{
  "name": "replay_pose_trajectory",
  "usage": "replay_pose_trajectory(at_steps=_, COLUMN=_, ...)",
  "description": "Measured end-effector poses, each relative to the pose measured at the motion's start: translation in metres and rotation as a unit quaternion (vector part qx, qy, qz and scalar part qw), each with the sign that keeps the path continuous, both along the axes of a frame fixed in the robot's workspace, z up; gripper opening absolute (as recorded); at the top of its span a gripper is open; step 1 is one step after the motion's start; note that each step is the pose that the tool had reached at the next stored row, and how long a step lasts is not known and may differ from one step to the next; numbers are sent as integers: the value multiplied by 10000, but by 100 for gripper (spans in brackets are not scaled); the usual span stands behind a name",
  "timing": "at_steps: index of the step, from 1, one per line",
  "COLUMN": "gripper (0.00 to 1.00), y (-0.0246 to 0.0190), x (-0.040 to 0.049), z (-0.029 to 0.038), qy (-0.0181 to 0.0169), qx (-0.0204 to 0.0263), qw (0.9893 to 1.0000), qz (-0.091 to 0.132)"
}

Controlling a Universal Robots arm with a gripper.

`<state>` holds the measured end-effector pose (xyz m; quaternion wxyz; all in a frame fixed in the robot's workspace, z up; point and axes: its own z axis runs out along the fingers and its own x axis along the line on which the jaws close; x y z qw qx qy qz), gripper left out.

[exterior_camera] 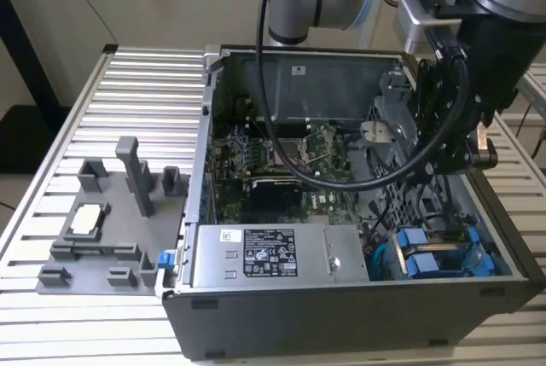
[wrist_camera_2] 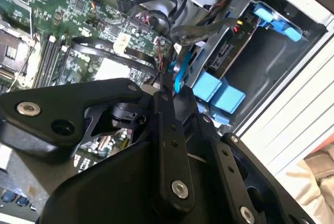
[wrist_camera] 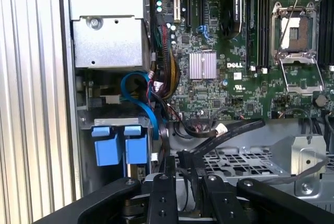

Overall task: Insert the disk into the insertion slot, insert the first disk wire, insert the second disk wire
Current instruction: 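Insert the second disk wire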

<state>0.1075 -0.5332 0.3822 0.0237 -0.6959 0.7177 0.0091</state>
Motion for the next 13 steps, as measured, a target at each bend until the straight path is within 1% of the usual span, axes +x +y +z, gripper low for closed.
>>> replay_pose_trajectory(at_steps=1, gripper=27, y=6, x=-4, z=-2, qy=-3, qx=-72, qw=10000, qz=-1)
replay_pose_trajectory(at_steps=3, gripper=27, y=23, x=-17, z=-4, qy=-16, qx=-251, qw=9997, qz=2)
replay_pose_trajectory(at_steps=4, gripper=27, y=31, x=-26, z=-5, qy=-26, qx=-319, qw=9995, qz=7)
replay_pose_trajectory(at_steps=5, gripper=27, y=42, x=-35, z=-8, qy=-38, qx=-370, qw=9993, qz=14)
replay_pose_trajectory(at_steps=6, gripper=27, y=56, x=-44, z=-15, qy=-52, qx=-404, qw=9992, qz=22)
replay_pose_trajectory(at_steps=7, gripper=27, y=74, x=-54, z=-25, qy=-71, qx=-418, qw=9991, qz=30)
replay_pose_trajectory(at_steps=9, gripper=27, y=108, x=-73, z=-51, qy=-120, qx=-424, qw=9990, qz=48)
replay_pose_trajectory(at_steps=11, gripper=27, y=136, x=-90, z=-70, qy=-177, qx=-437, qw=9989, qz=64)
replay_pose_trajectory(at_steps=13, gripper=27, y=158, x=-106, z=-86, qy=-244, qx=-458, qw=9986, qz=81)
